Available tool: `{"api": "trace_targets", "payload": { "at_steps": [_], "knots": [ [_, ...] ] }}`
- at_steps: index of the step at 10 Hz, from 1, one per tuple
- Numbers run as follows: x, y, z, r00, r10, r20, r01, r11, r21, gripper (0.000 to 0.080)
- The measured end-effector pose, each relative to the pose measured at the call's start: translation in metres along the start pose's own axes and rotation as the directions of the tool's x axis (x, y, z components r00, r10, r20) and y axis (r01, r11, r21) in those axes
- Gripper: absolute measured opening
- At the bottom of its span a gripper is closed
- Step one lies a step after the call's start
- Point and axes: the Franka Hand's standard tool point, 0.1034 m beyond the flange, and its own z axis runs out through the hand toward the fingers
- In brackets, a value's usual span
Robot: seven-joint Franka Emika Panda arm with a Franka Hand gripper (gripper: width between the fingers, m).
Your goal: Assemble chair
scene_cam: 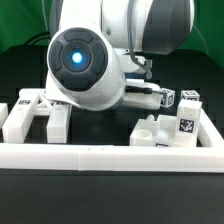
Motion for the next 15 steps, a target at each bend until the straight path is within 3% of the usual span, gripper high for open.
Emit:
{"api": "trace_targets", "payload": {
  "at_steps": [3,4,8,9,10,11,12,13,15],
  "knots": [
    [-0.018,-0.009,-0.035,1.000,-0.022,0.001,0.022,1.000,-0.007,0.0285],
    [-0.019,-0.011,-0.038,1.000,-0.027,-0.007,0.027,1.000,-0.016,0.0285],
    [-0.013,-0.009,-0.040,0.999,-0.026,-0.036,0.025,1.000,-0.012,0.0287],
    [-0.008,-0.011,-0.049,0.995,-0.031,-0.090,0.030,0.999,-0.012,0.0287],
    [-0.006,-0.015,-0.067,0.981,-0.039,-0.190,0.038,0.999,-0.011,0.0287],
    [-0.011,-0.018,-0.081,0.964,-0.045,-0.261,0.044,0.999,-0.008,0.0287],
    [-0.012,-0.020,-0.089,0.952,-0.049,-0.303,0.048,0.999,-0.011,0.0287],
    [-0.003,-0.022,-0.097,0.911,-0.049,-0.410,0.049,0.999,-0.009,0.0287],
    [-0.003,-0.023,-0.097,0.855,-0.040,-0.518,0.047,0.999,0.002,0.0287]
  ]
}}
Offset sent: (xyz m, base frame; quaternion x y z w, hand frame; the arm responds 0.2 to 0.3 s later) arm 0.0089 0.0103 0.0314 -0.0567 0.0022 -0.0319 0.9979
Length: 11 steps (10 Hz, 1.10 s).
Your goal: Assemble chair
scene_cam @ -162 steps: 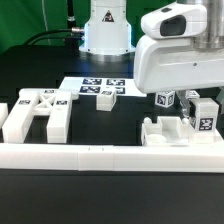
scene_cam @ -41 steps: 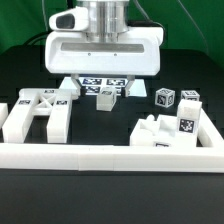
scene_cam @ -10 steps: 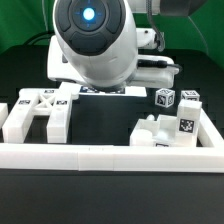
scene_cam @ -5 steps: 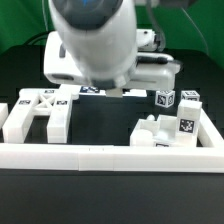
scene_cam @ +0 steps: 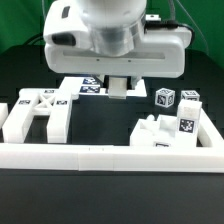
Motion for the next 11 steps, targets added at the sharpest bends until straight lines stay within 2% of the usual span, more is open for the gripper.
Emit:
{"api": "trace_targets", "payload": {
  "at_steps": [1,4,5,7,9,11],
  "knots": [
    [0.004,-0.003,-0.001,0.998,0.018,-0.067,-0.018,1.000,0.012,0.0287],
    [0.015,-0.015,-0.029,0.959,0.002,-0.284,0.004,1.000,0.020,0.0287],
    [0.021,-0.014,-0.030,0.925,0.003,-0.381,0.004,1.000,0.019,0.0287],
    [0.022,-0.013,-0.028,0.876,0.003,-0.482,0.004,1.000,0.015,0.0287],
    [0.032,-0.015,-0.035,0.785,-0.005,-0.620,0.010,1.000,0.005,0.0287],
    [0.034,-0.012,-0.057,0.688,-0.004,-0.725,0.011,1.000,0.006,0.0287]
  ]
}}
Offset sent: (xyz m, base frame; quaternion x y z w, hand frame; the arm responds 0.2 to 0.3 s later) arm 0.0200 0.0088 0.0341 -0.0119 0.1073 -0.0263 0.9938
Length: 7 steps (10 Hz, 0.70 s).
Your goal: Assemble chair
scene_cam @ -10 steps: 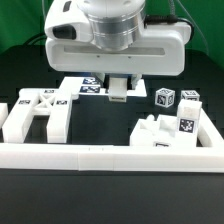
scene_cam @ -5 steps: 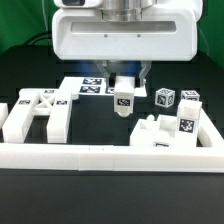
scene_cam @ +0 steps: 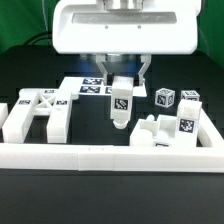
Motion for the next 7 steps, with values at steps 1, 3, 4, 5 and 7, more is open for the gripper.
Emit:
{"api": "trace_targets", "payload": {
  "at_steps": [1,3,4,5,7],
  "knots": [
    [0.005,0.000,-0.006,1.000,0.001,-0.020,-0.001,1.000,0.003,0.0287],
    [0.005,-0.001,-0.006,1.000,0.001,-0.020,-0.001,1.000,0.003,0.0287],
    [0.005,-0.001,-0.006,1.000,0.001,-0.020,-0.001,1.000,0.003,0.0287],
    [0.005,-0.005,-0.006,1.000,0.018,-0.020,-0.018,1.000,0.007,0.0287],
    [0.004,-0.030,-0.008,0.999,0.026,-0.031,-0.025,0.999,0.025,0.0287]
  ]
}}
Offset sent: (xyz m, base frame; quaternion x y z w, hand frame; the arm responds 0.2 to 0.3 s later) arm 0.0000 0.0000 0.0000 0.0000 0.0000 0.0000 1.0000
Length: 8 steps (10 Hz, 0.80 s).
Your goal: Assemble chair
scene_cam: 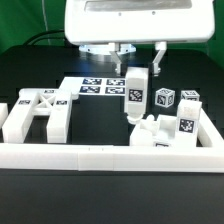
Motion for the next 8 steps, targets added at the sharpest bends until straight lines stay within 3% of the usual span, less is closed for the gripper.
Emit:
{"api": "trace_targets", "payload": {
  "at_steps": [1,4,5,8],
  "knots": [
    [0.000,-0.013,0.001,1.000,-0.009,-0.027,0.009,1.000,0.008,0.0287],
    [0.003,-0.012,0.002,0.996,-0.025,-0.085,0.026,1.000,0.006,0.0287],
    [0.004,-0.009,0.001,0.981,-0.032,-0.190,0.033,0.999,0.003,0.0287],
    [-0.009,-0.007,0.010,0.975,-0.043,-0.216,0.043,0.999,-0.004,0.0287]
  ]
}}
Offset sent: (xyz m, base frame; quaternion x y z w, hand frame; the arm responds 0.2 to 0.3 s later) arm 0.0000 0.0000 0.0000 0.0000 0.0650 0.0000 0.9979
